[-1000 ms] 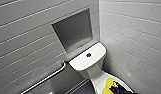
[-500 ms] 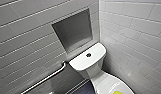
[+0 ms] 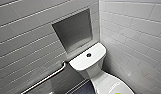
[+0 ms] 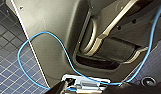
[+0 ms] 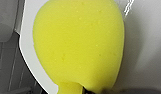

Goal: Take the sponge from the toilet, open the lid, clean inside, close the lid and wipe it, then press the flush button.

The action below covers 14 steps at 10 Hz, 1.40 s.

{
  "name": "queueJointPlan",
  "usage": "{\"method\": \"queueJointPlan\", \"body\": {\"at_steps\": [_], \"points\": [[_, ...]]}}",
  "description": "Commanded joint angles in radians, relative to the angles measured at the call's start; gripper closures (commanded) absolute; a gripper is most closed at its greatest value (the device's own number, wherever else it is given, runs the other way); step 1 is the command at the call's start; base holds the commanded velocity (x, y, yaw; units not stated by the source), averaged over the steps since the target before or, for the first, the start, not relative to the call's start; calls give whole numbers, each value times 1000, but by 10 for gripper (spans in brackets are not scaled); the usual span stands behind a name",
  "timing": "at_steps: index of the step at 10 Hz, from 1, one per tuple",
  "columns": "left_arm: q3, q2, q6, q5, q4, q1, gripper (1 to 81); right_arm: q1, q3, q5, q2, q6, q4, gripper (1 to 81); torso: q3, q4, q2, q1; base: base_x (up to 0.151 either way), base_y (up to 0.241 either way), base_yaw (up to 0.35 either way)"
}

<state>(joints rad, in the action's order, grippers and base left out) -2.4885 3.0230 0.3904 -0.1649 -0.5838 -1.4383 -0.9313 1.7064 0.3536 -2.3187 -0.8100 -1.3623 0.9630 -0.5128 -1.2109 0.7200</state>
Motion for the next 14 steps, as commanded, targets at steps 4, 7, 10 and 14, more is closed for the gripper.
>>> {"method": "queueJointPlan", "body": {"at_steps": [4, 7, 10, 14], "points": [[0, -15, -4, -79, -1, -8, 10, -168, -93, -79, 201, 20, 158, 811, 0, 0, 0, 0, 0, 0, 0], [0, -15, -4, -79, -2, -9, 10, -281, -102, -78, 230, 22, 181, 811, 0, 0, 0, 0, 0, 0, 0], [-1, -15, -4, -79, -2, -8, 10, -272, -359, -20, 379, 20, 213, 811, 0, 0, 0, 0, 0, 0, 0], [-1, -15, -4, -77, -1, -8, 10, -61, -509, 28, 410, 12, 181, 811, 0, 0, 0, 0, 0, 0, 0]]}}
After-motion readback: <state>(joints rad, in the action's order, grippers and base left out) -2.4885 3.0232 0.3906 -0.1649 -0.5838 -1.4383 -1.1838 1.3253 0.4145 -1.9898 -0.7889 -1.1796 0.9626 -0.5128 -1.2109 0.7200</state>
